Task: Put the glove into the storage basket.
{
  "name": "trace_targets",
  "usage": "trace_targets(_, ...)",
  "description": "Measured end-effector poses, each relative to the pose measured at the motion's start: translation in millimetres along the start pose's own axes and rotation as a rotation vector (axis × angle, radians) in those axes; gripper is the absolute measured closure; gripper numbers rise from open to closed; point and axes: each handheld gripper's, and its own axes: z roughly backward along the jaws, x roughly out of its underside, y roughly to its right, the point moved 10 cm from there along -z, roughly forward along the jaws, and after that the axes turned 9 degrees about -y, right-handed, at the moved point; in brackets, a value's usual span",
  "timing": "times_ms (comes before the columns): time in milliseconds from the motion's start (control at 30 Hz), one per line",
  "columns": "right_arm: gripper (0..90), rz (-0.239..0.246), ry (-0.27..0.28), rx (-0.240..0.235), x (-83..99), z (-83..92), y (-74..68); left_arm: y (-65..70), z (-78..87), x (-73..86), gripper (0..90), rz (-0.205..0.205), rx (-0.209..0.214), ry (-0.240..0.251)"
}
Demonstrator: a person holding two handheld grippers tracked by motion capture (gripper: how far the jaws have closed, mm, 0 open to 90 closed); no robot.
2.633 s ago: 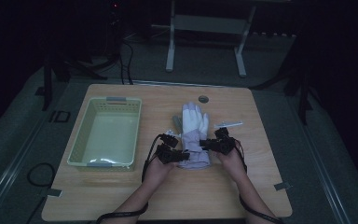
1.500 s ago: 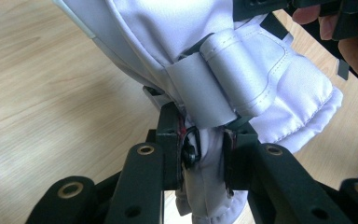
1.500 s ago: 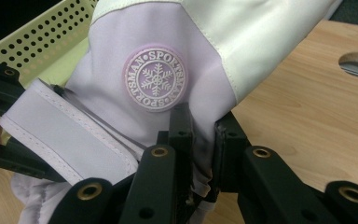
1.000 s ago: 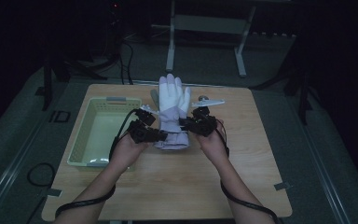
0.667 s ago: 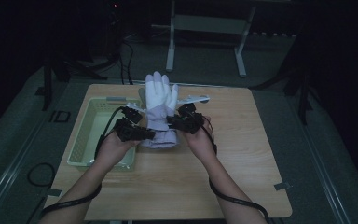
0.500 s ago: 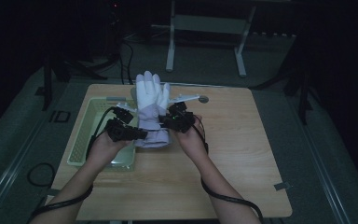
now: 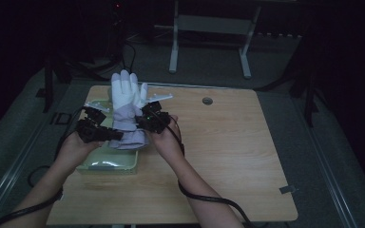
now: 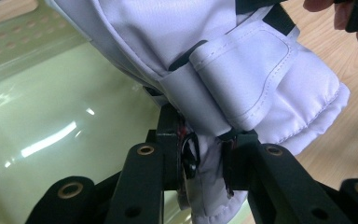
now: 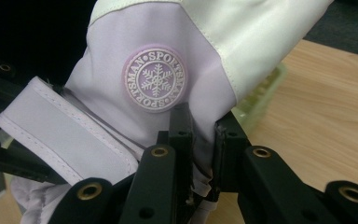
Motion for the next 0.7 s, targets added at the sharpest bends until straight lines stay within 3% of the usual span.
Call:
trace_targets(167,80.2,-0.005,-0.011,-0.032,-4.3,-17.0,-18.0,-16.1,7.4,14.8,73.1,0.01,0.004,-0.016)
trace_targets(367,80.3,-0.01,-0.031,-0.032,-5.2,-34.3,-32.8,-34.8,8.8,27.1,73.1,-0.005,0.001,-0.065)
trace_targets(533,80.3,-0.03,-0.08,-0.018,5.2,-52.7,-33.5,-43.4,-7.4,35.7,73.1,0.012,0.015,-0.11)
trace_targets(700,80.2,-0.025,-0.153,0.0,22.2,-72.1,-30.4,-49.2,-31.1,50.5,73.0,0.056,0.061,-0.148)
